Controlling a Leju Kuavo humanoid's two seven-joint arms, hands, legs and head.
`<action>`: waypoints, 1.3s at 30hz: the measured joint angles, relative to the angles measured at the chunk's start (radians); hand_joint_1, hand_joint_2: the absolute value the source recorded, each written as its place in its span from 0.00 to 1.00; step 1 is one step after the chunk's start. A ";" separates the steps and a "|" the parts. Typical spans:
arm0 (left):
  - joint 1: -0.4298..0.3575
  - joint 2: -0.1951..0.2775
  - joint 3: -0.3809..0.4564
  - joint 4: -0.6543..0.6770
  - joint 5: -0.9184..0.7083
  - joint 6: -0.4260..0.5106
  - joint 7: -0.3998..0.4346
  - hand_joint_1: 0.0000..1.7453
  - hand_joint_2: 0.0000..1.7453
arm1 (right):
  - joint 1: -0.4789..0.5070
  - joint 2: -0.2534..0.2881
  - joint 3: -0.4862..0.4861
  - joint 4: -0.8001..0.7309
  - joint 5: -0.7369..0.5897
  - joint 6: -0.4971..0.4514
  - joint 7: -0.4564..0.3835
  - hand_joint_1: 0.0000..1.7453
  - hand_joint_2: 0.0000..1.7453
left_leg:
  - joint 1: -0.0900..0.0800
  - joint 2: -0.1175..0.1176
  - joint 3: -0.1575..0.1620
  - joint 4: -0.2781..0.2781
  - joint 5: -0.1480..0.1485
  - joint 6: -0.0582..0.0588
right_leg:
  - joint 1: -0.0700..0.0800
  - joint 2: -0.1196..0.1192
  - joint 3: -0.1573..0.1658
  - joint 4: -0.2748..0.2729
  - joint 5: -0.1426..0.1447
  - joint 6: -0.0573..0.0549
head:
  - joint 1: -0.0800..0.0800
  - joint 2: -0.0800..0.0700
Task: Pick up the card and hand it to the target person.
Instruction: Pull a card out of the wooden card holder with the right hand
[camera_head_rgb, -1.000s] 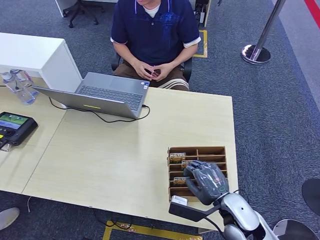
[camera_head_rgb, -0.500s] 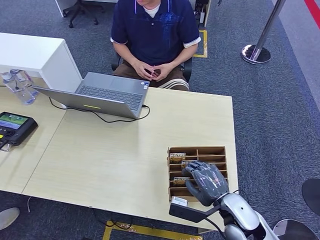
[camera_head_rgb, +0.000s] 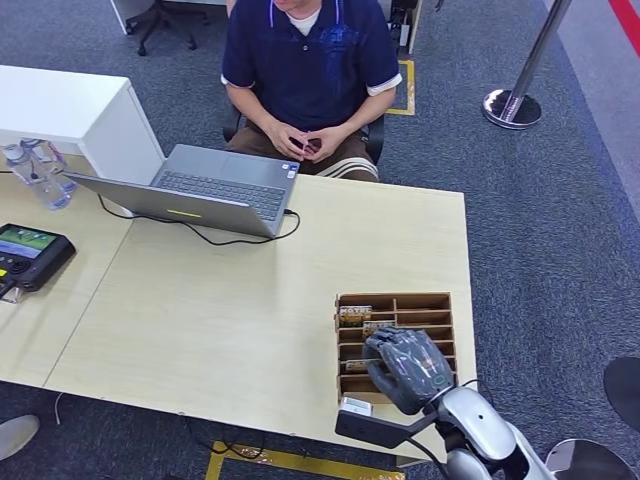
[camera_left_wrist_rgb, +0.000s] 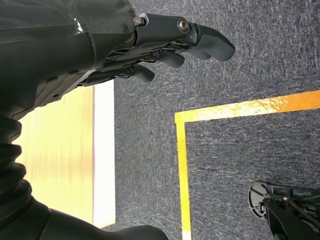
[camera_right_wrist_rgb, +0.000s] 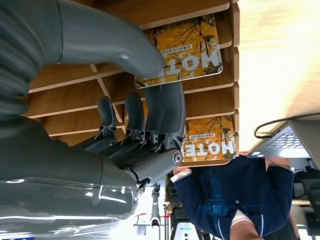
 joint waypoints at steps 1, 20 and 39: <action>0.000 0.000 0.000 0.000 0.000 0.000 0.000 0.00 1.00 | 0.000 0.000 0.001 0.001 -0.001 0.000 0.000 0.61 1.00 | 0.000 0.000 0.000 0.000 0.000 0.000 | 0.000 0.000 0.000 0.000 0.000 0.000 | 0.000 0.000; 0.000 0.000 0.000 0.000 -0.004 0.001 0.000 0.00 0.25 | 0.001 -0.003 0.011 0.013 -0.014 -0.005 -0.003 0.91 1.00 | 0.000 0.000 0.000 0.000 0.000 0.000 | 0.000 0.000 0.000 0.000 0.000 0.000 | 0.000 0.000; 0.000 0.002 0.000 0.000 -0.031 0.016 -0.006 0.00 1.00 | -0.003 -0.003 0.012 0.013 -0.015 -0.013 0.002 0.91 1.00 | 0.000 0.000 0.000 0.000 0.000 0.000 | 0.000 0.000 0.000 0.000 0.000 0.000 | 0.000 0.000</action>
